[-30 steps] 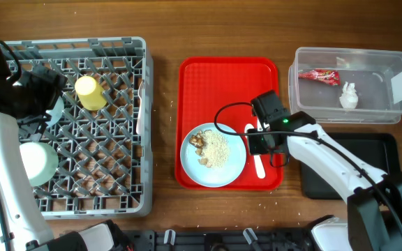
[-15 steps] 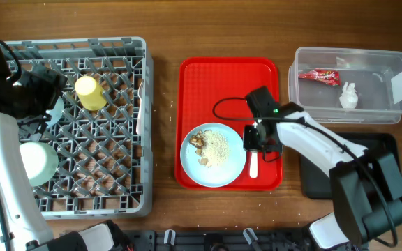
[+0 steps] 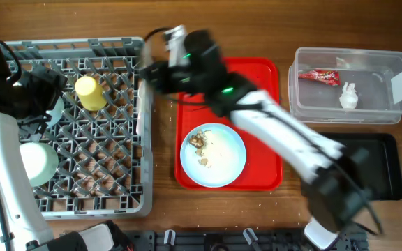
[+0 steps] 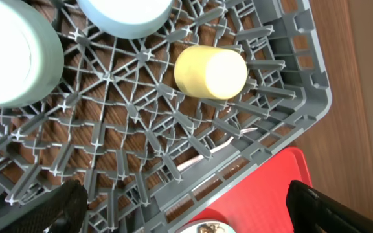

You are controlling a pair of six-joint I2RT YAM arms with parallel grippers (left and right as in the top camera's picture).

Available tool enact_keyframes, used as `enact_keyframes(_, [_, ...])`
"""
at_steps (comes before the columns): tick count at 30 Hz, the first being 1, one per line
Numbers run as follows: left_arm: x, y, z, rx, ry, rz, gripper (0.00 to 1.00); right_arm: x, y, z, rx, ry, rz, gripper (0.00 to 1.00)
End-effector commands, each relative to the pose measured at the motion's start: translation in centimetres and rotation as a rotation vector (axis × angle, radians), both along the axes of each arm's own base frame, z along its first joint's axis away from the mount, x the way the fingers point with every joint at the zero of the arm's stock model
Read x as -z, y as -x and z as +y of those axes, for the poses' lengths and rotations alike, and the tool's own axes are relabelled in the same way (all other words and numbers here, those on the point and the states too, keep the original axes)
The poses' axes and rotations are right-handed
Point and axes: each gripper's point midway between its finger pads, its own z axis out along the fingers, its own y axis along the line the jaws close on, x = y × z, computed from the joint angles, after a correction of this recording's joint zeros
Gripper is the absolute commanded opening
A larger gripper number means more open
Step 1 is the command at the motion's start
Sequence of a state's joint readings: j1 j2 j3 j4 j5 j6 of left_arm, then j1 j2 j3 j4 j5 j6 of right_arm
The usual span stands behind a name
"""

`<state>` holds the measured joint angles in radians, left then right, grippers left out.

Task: Sort waste into correct bins and load items into the dishwasher rack
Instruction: 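Lift the white spoon and drop it into the dish rack, then move the right gripper to the light blue plate and grip its rim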

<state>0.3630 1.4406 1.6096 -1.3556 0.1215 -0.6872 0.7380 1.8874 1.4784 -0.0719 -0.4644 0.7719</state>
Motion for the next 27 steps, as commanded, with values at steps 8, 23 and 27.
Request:
enact_keyframes(8, [-0.4, 0.0, 0.1, -0.010, -0.002, -0.014, 1.00, 3.5, -0.2, 0.0, -0.011, 0.007, 0.143, 0.76])
enact_keyframes(23, [-0.8, -0.8, 0.2, -0.005, -0.004, -0.050, 1.00, -8.4, 5.3, -39.4, 0.799, 0.566, 0.074, 1.00])
enact_keyframes(27, [-2.3, -1.9, -6.7, 0.223, 0.305, -0.157, 1.00, -8.9, 4.1, -43.2, 0.942, 0.584, 0.061, 1.00])
